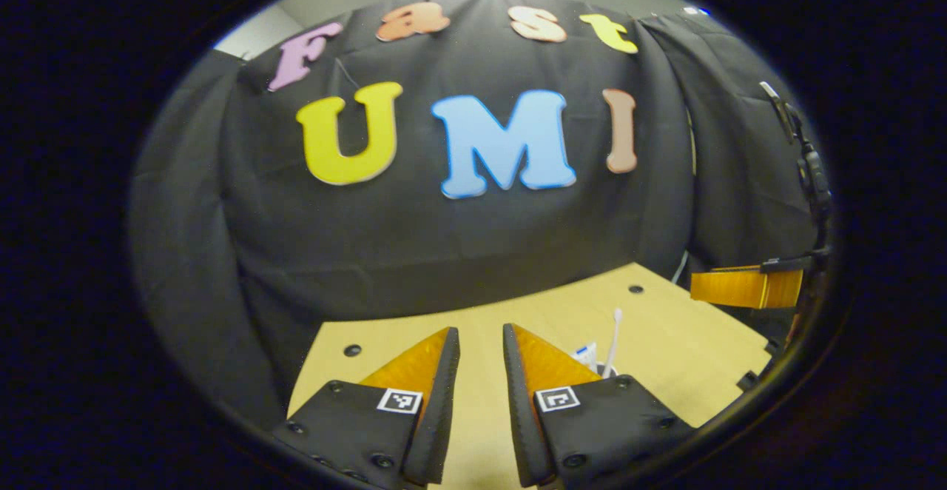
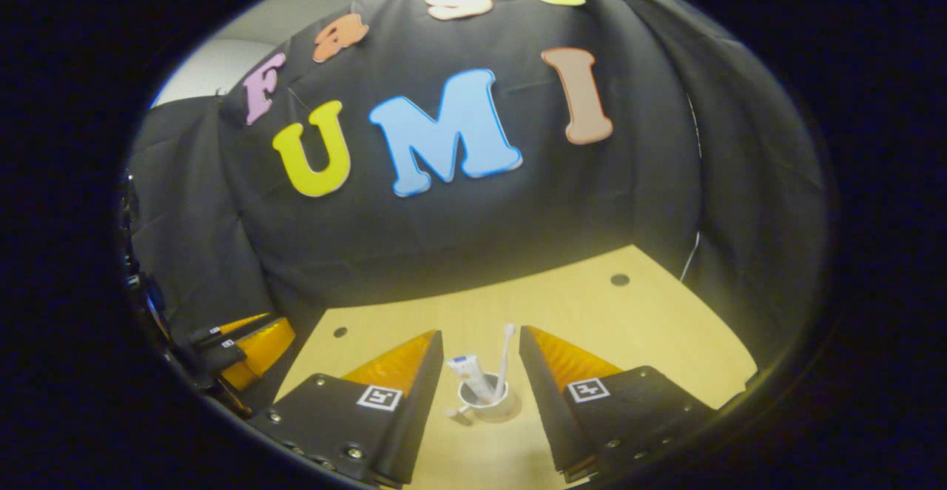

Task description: Put the toothbrush and toothpaste on the desktop into the cup, then pick up the cup and place it on the coaster on the desktop.

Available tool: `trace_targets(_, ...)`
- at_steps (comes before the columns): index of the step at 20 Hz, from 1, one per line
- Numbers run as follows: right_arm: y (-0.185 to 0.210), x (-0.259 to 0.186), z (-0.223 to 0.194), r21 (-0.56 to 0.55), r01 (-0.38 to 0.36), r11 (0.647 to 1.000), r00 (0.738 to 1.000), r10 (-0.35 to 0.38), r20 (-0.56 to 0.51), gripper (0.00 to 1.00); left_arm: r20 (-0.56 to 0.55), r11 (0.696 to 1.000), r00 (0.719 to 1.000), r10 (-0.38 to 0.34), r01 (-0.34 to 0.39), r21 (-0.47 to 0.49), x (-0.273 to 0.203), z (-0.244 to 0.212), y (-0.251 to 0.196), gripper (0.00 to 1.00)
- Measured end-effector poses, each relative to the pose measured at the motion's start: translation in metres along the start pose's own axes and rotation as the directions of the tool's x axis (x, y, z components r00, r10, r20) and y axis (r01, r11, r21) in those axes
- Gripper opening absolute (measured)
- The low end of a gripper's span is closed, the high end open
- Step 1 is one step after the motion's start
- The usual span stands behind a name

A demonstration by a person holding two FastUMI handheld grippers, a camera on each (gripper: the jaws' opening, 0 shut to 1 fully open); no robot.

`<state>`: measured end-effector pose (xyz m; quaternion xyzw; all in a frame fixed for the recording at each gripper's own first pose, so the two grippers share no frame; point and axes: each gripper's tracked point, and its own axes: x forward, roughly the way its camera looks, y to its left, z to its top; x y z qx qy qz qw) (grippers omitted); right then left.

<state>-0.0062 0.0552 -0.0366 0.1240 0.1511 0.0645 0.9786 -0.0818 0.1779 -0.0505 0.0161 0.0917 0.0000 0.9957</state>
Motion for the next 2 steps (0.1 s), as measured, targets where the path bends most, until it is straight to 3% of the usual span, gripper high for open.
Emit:
trace_targets(1,0.008,-0.002,0.017,-0.024,-0.010,1.000,0.999,0.011,0.049,0.66,0.052,0.998,0.997,0.051,-0.049,-0.029,-0.011,0.004,0.018,0.38)
trace_targets(2,0.019,-0.005,0.033,-0.043,-0.019,0.999,0.996,0.023,0.091,0.56,0.099,0.995,0.991,0.091,-0.087,-0.053,-0.026,0.007,0.036,0.36)
